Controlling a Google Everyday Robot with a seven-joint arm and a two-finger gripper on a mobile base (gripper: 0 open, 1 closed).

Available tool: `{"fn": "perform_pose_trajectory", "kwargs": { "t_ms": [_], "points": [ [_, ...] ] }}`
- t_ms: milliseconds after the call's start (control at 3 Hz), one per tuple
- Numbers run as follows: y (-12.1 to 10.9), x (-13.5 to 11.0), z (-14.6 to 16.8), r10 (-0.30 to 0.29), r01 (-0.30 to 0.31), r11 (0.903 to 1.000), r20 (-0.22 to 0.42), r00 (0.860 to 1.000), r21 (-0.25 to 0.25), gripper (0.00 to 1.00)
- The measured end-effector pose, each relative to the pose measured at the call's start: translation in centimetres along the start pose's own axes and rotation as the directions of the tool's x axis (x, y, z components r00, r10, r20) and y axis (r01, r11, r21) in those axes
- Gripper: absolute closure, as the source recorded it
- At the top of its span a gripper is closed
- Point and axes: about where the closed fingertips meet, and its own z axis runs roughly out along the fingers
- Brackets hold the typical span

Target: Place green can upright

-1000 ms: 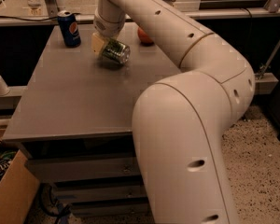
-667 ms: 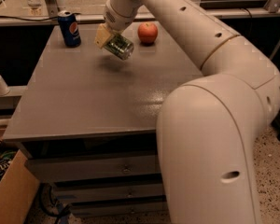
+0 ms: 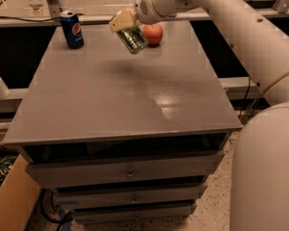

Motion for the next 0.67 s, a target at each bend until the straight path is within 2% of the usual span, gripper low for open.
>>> {"fn": "perform_pose_trajectory", "kwargs": {
  "t_ms": [333,667],
  "points": [
    [-0.6,-0.9,-3.0,0.065,-0.05,0.9957,0.208,0.976,-0.079,1.0],
    [-0.7,-1.8,-5.3,0.065,-0.027,0.9942,0.382,0.922,-0.104,1.0]
  ]
}}
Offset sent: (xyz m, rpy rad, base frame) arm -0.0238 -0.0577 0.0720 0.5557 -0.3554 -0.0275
